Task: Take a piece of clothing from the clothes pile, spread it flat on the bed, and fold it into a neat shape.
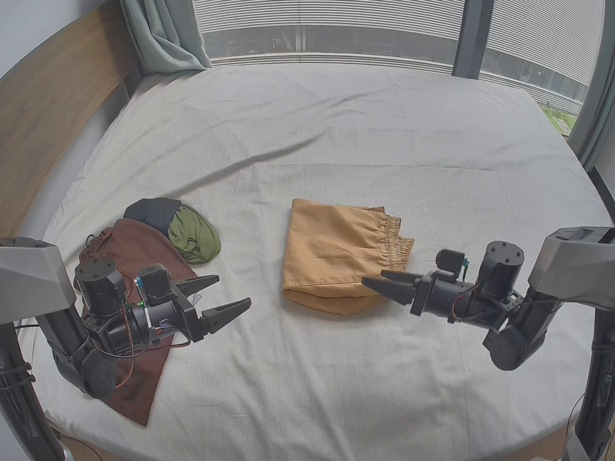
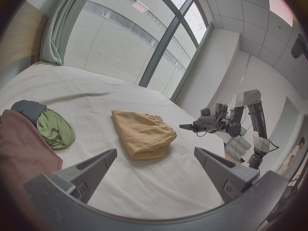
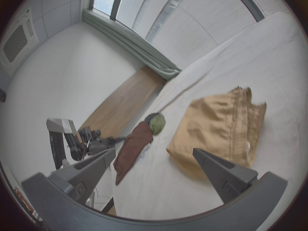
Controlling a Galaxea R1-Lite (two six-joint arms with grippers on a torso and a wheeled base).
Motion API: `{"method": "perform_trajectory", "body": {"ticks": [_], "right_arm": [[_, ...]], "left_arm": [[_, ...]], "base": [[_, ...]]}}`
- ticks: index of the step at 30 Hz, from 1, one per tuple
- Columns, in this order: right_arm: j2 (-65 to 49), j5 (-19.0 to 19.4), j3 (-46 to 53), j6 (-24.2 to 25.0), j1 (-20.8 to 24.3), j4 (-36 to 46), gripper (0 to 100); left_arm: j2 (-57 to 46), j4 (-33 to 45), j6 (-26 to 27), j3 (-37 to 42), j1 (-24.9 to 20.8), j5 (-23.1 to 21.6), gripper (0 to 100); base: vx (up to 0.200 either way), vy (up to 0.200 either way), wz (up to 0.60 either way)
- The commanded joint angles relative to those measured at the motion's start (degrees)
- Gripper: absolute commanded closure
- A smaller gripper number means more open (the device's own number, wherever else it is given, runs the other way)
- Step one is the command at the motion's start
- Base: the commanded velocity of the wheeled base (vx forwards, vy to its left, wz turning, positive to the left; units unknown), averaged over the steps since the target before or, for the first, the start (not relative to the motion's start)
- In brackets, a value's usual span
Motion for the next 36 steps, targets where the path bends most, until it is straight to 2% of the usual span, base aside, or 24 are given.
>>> {"method": "perform_trajectory", "body": {"ticks": [1,6,8,10,14,24,28,30,31,33,36], "right_arm": [[3.07,-0.13,-8.78,3.41,-1.11,-0.03,0],[10.71,-0.31,-14.59,3.77,-2.60,-0.03,0],[12.03,-0.92,-15.38,3.77,-2.78,-0.03,0],[14.67,-3.47,-17.49,3.59,-3.04,-0.03,0],[17.30,-3.91,-18.72,3.59,-3.30,-0.03,0],[15.99,-4.79,-17.75,4.38,-3.13,-0.21,0],[6.49,-5.76,-11.07,4.56,-3.48,-0.65,0],[-0.71,-6.28,-8.17,4.56,-3.57,-0.47,0],[-2.12,-6.37,-7.64,4.56,-3.57,-0.38,0],[-11.08,-9.18,-3.60,4.65,-3.04,-0.21,0],[-17.15,-11.47,0.44,3.85,-2.78,-0.12,0]], "left_arm": [[0.08,-0.01,0.05,0.05,0.07,-0.07,0],[0.08,-0.01,-0.13,-0.21,0.16,0.02,0],[0.08,-0.01,-0.13,-0.12,0.16,-0.07,0],[0.08,-0.01,-0.13,-0.12,0.07,-0.07,0],[0.43,-0.01,-0.13,-0.30,0.07,-0.07,0],[0.16,-0.01,-0.13,-0.04,0.07,0.02,0],[-2.39,-0.10,0.31,0.58,-0.63,-1.04,0],[-5.46,-0.10,-0.13,2.60,-1.51,-6.22,0],[-5.81,-0.10,-0.13,3.04,-1.51,-7.37,0],[-9.68,-0.10,0.14,5.94,-2.04,-14.40,0],[-13.81,-0.01,-0.13,6.73,-4.15,-16.51,0]], "base": [[0.000,0.000,0.00],[0.000,0.000,0.00],[0.000,0.000,0.00],[0.000,0.000,0.00],[0.000,0.000,0.00],[0.000,0.000,0.00],[0.000,0.000,0.00],[0.000,0.000,0.00],[0.000,0.000,0.00],[0.000,0.000,0.00],[0.000,0.000,0.00]]}}
